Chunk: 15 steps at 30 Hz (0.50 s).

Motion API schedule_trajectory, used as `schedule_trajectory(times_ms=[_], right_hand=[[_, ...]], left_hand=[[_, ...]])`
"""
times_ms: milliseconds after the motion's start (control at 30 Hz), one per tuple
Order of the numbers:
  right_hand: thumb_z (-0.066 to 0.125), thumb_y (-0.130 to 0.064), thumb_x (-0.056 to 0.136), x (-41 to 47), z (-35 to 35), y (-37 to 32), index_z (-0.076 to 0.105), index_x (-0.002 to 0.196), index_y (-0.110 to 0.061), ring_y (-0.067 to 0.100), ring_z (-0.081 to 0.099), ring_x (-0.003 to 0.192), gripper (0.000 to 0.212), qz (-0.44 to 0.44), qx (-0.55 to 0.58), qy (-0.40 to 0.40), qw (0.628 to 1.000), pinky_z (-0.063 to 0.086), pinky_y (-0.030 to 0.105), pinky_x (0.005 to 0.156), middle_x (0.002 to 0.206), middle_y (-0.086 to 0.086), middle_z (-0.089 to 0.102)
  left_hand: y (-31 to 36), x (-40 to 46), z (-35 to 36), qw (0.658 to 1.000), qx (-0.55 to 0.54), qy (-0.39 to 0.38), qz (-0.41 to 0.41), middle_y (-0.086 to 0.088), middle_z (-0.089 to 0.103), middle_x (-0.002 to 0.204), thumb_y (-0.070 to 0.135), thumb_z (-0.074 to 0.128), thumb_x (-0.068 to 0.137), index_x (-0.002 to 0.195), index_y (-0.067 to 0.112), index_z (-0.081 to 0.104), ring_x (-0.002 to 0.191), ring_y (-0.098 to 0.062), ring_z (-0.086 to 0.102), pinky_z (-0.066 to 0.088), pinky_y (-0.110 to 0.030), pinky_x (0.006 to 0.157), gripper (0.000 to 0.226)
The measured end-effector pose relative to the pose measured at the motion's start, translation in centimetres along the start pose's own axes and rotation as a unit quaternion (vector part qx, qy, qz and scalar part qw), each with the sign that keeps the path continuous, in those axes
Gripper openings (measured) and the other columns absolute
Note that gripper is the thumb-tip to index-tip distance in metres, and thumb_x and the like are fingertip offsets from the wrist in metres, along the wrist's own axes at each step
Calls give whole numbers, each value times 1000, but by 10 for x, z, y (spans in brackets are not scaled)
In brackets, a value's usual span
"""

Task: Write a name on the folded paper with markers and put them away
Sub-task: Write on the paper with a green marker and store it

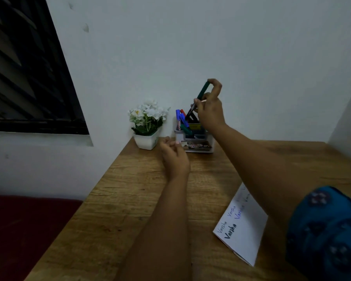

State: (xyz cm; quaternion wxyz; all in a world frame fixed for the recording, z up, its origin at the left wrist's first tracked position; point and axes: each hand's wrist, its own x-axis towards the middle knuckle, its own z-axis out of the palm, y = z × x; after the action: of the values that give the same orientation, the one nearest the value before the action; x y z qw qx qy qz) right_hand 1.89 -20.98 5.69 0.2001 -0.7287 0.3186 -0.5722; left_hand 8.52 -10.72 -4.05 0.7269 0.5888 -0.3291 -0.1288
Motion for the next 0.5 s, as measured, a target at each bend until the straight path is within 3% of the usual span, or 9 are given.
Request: schedule_trajectory(times_ms=[67,167,233,333,500], right_hand=[[54,-1,94,5,16,2,25,138,-12,19,65,67,54,-8,-30,-35,999,55,29,64,81,5,62],[60,-5,92,9,33,10,36,133,-12,25,61,70,48,-30,-111,-115,987,50,35,66,84,14,66],[65,-10,90,12,37,16,52,123,-10,28,64,82,35,-49,-158,-157,974,52,36,74,92,16,68],[61,-12,93,17,40,25,67,114,-9,32,59,100,22,-59,-221,-154,961,47,37,84,102,18,65],[49,-9,98,5,29,23,48,140,-13,30,53,108,42,-43,-215,-138,966,47,42,91,115,18,58]], left_hand=[[-1,0,2,1000,5,12,-20,3,50,105,16,46,99,131,5,40,95,-9,51,40,-20,76,33],[-3,0,4,1000,18,4,-19,6,49,100,17,47,99,128,5,41,91,-9,52,39,-15,70,31],[-5,0,5,999,25,-5,-22,6,50,101,17,47,99,126,6,41,94,-10,54,41,-19,74,30],[-7,0,5,999,30,-8,-31,6,51,103,20,47,99,130,7,40,99,-14,56,44,-27,80,34],[-11,0,7,998,55,-27,-2,-2,56,118,20,48,98,132,11,41,113,-20,55,43,-26,85,36]])
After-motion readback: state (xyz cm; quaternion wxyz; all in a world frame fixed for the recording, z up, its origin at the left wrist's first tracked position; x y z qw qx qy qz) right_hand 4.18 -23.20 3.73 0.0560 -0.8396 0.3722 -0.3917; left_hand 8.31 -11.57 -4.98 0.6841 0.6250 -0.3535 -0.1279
